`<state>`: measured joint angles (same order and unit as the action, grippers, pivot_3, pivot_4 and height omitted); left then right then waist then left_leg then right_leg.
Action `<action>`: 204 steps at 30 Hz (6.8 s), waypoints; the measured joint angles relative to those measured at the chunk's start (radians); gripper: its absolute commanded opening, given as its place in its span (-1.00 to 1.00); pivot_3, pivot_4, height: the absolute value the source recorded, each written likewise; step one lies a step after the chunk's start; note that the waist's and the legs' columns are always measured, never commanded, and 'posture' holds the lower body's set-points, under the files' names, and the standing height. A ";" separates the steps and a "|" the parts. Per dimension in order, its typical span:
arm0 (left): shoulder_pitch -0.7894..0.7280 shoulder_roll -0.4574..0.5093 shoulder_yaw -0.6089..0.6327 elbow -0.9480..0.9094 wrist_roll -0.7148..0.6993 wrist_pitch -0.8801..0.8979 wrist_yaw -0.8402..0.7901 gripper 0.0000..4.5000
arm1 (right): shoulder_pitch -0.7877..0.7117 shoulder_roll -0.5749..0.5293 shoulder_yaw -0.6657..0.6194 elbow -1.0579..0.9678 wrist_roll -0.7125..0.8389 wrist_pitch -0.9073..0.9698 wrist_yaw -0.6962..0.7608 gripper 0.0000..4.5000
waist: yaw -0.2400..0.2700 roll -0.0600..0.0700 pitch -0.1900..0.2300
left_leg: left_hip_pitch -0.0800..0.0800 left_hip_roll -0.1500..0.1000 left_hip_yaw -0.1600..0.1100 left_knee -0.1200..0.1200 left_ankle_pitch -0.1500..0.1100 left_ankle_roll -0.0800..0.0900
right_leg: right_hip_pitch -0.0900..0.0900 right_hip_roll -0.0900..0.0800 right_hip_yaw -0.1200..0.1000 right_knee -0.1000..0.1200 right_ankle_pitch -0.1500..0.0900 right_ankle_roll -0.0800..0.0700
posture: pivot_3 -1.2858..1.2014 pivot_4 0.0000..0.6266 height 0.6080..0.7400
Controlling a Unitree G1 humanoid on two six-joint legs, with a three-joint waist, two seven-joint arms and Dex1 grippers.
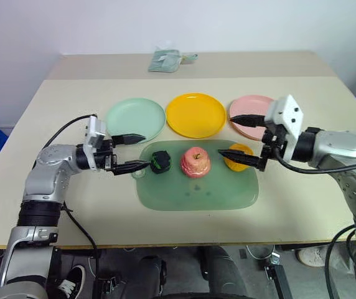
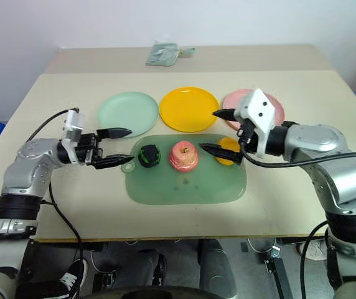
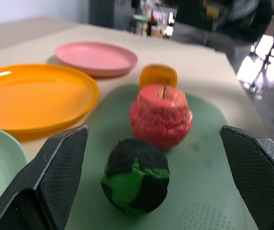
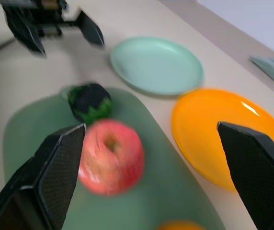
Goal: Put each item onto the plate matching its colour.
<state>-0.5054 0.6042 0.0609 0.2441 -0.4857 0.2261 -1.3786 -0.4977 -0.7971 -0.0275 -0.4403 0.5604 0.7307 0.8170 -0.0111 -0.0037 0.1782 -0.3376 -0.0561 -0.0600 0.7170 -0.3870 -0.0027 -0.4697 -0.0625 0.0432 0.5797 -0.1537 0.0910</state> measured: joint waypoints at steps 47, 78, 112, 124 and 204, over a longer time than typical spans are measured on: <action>-0.069 -0.220 -0.084 0.393 0.193 -0.391 0.033 0.77 | -0.112 0.191 0.142 -0.050 -0.174 0.023 -0.204 1.00 | -0.001 0.000 0.000 | -0.001 -0.001 0.001 0.000 -0.001 0.001 | 0.000 0.000 0.000 0.000 0.000 0.000 | 0.03 -0.52 1.00; -0.233 -0.263 0.103 0.412 0.140 -0.338 0.414 0.17 | -0.136 0.230 0.137 -0.017 -0.183 0.001 -0.182 1.00 | -0.001 0.000 0.000 | 0.000 -0.001 0.000 0.000 0.000 0.001 | 0.000 0.000 0.000 0.000 0.000 0.000 | 0.03 -0.52 1.00; -0.049 0.027 0.131 -0.056 -0.195 0.152 -0.077 0.97 | -0.087 0.193 0.268 0.102 -0.160 0.190 -0.095 1.00 | -0.006 0.000 0.000 | -0.002 -0.001 0.001 -0.001 0.000 0.000 | -0.003 0.000 0.001 0.000 0.000 0.000 | 0.03 -0.52 1.00; 0.099 0.077 0.068 -0.232 -0.161 0.158 -0.108 1.00 | -0.087 0.201 0.272 0.152 -0.164 0.225 -0.101 0.62 | -0.005 0.000 0.000 | -0.002 0.000 0.001 -0.001 0.000 0.000 | -0.003 0.000 0.000 0.000 0.000 0.000 | 0.03 -0.52 1.00; 0.150 -0.014 0.105 -0.146 -0.019 -0.012 0.268 1.00 | -0.384 0.507 0.094 0.970 -0.393 -0.363 -0.354 0.99 | -0.009 0.000 0.000 | -0.006 -0.002 0.001 -0.003 0.000 -0.001 | -0.008 -0.002 0.000 0.000 0.000 -0.001 | 0.03 -0.52 1.00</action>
<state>-0.3556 0.5899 0.1658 0.0984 -0.5050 0.2140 -1.1101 -0.8819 -0.2905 0.0664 0.5299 0.1677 0.3676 0.4629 -0.0204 -0.0033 0.1785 -0.3432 -0.0579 -0.0587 0.7143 -0.3866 -0.0034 -0.4774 -0.0642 0.0435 0.5796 -0.1534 0.0903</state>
